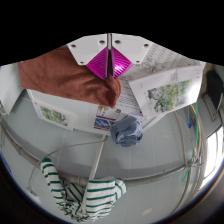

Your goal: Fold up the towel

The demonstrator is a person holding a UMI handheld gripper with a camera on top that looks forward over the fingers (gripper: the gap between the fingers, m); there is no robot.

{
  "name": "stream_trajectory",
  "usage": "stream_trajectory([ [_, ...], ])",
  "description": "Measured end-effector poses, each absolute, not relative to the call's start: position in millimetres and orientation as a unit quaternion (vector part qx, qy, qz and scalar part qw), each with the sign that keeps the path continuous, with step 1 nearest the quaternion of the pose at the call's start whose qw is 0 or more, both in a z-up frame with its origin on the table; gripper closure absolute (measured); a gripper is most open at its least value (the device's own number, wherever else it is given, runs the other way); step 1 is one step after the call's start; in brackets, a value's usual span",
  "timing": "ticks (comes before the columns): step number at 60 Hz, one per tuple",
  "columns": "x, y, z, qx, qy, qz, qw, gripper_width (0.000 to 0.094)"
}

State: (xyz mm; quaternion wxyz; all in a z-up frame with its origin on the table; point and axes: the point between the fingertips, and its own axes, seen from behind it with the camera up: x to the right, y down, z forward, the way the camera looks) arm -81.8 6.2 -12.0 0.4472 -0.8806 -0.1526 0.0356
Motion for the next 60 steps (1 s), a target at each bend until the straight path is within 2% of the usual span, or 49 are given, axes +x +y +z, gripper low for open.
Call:
stream_trajectory([
  [6, -83.0, 7.9, -2.0, -0.883, -0.140, 0.058, 0.445, 0.0926],
  [15, -49.2, 25.6, 65.7, -0.858, -0.104, 0.075, 0.498, 0.0927],
  [25, 73.3, 51.1, 108.3, -0.851, -0.006, 0.049, 0.523, 0.0927],
  [30, 140.4, 50.7, 100.3, -0.855, 0.037, 0.021, 0.517, 0.0926],
  [35, 187.9, 42.1, 79.9, -0.869, 0.063, -0.013, 0.490, 0.0921],
  [46, 237.1, 25.8, 21.1, -0.895, 0.090, -0.054, 0.433, 0.0894],
  [52, 239.3, 22.4, 26.8, -0.888, 0.101, -0.056, 0.446, 0.0761],
  [53, 239.2, 20.9, 28.7, -0.887, 0.102, -0.057, 0.447, 0.0670],
  [55, 241.4, 16.6, 32.8, -0.886, 0.106, -0.064, 0.446, 0.0593],
  [60, 240.3, 3.5, 55.4, -0.878, 0.110, -0.071, 0.461, 0.0154],
])
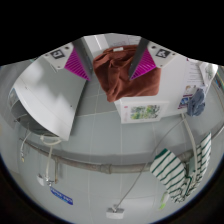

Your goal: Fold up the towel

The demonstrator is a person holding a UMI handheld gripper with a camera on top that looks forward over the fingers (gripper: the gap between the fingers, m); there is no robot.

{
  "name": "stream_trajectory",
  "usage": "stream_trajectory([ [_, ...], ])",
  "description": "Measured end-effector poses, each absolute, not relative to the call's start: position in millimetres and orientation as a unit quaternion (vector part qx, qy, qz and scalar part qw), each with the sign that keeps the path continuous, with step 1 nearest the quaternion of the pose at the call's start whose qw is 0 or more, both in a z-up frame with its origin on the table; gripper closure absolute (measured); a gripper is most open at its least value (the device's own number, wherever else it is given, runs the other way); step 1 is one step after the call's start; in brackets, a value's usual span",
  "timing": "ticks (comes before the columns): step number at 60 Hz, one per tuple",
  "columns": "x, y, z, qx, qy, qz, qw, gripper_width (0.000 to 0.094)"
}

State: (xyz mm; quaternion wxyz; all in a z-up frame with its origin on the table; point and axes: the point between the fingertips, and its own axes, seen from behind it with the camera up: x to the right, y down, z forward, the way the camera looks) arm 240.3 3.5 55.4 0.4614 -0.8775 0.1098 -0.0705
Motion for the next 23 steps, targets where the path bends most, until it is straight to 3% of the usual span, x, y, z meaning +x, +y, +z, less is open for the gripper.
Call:
stream_trajectory([
  [1, 238.0, 0.5, 60.8, -0.875, 0.110, -0.069, 0.466, 0.0066],
  [4, 230.9, -11.3, 75.1, -0.869, 0.110, -0.066, 0.477, 0.0120],
  [23, 183.3, -141.1, 137.7, -0.850, 0.124, -0.080, 0.506, 0.0088],
])
